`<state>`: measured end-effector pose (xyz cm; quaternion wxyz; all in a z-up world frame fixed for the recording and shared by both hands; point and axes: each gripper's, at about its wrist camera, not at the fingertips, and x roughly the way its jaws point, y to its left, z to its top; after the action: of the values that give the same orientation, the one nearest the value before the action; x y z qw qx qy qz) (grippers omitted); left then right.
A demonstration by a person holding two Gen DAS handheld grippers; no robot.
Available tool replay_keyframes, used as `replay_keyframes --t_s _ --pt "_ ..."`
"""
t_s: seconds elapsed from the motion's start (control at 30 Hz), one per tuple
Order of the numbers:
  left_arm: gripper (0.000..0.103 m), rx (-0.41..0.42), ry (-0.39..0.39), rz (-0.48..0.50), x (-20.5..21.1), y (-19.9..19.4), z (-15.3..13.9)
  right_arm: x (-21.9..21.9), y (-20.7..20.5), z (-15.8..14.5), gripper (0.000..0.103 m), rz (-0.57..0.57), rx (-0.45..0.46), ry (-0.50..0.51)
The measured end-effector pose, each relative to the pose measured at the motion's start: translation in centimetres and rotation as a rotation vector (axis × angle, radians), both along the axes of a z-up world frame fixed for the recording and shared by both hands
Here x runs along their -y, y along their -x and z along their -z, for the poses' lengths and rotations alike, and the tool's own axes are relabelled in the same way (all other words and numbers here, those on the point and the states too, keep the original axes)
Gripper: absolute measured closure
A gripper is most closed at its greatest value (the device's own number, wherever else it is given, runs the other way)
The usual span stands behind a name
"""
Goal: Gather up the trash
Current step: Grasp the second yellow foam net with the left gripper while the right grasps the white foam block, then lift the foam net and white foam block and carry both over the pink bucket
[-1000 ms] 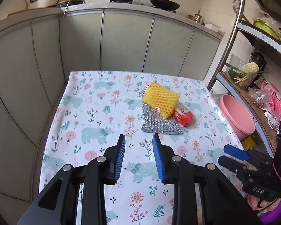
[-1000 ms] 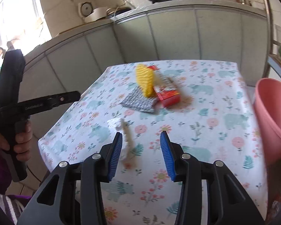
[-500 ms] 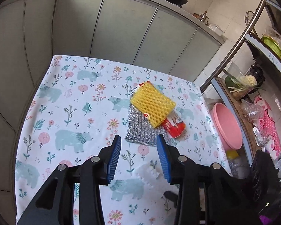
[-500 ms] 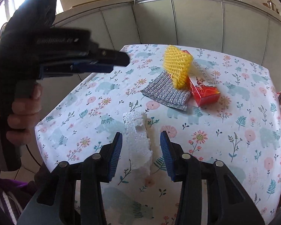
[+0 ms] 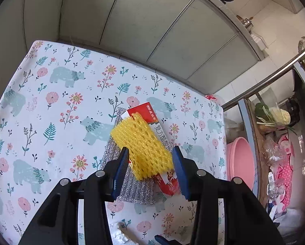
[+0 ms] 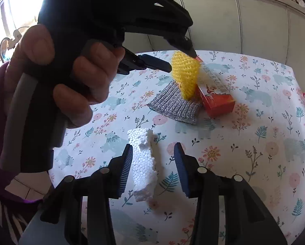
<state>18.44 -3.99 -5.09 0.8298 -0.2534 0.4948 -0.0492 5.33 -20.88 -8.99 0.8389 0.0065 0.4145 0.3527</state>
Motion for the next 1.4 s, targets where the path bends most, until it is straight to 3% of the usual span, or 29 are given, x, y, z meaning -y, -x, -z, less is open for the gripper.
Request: replay_keyframes --t_s 0.2,0.27,0.33,0.43,0.7,1.0,1.17,1.3,1.33,1.4 --pt "0.060 -0.030 -0.031 -0.019 0.7 -1.2 1.3 0.0 -0.2 0.6 0.060 0.001 -0.035 -0.010" --pt "0.065 -0.034 -0.041 -0.030 0.4 -1.4 1.8 0.1 -0.5 0.9 0.060 0.007 -0.054 -0.011" --pt "0.081 -0.028 -0.025 -0.019 0.0 -1.1 2.0 0.2 -0.7 1.2 0.060 0.012 -0.076 -0.016" --pt "0.088 -0.020 -0.004 -0.004 -0.6 -0.4 1.9 0.1 -0.7 1.4 0.060 0.017 -0.078 -0.008" --pt "0.090 0.082 0.018 0.063 -3.0 4.2 -1.1 -0.9 0.5 1.0 0.060 0.016 -0.046 0.035" --pt "0.090 0.188 -0.048 0.072 -6.0 10.0 -3.2 -2.4 1.5 1.1 0.060 -0.023 -0.019 0.089" --pt "0.090 0.206 -0.051 0.074 -6.9 11.9 -3.3 -3.0 1.9 1.3 0.060 -0.002 0.011 0.185" --pt "0.090 0.216 -0.052 0.086 -7.0 12.8 -3.4 -3.3 2.3 1.5 0.060 -0.016 0.016 0.192" --pt "0.090 0.218 -0.055 0.088 -6.9 12.9 -3.4 -3.4 2.3 1.4 0.061 -0.021 0.015 0.187" --pt "0.090 0.222 -0.063 0.089 -6.9 13.3 -3.4 -3.2 2.4 1.5 0.076 -0.020 0.008 0.177"
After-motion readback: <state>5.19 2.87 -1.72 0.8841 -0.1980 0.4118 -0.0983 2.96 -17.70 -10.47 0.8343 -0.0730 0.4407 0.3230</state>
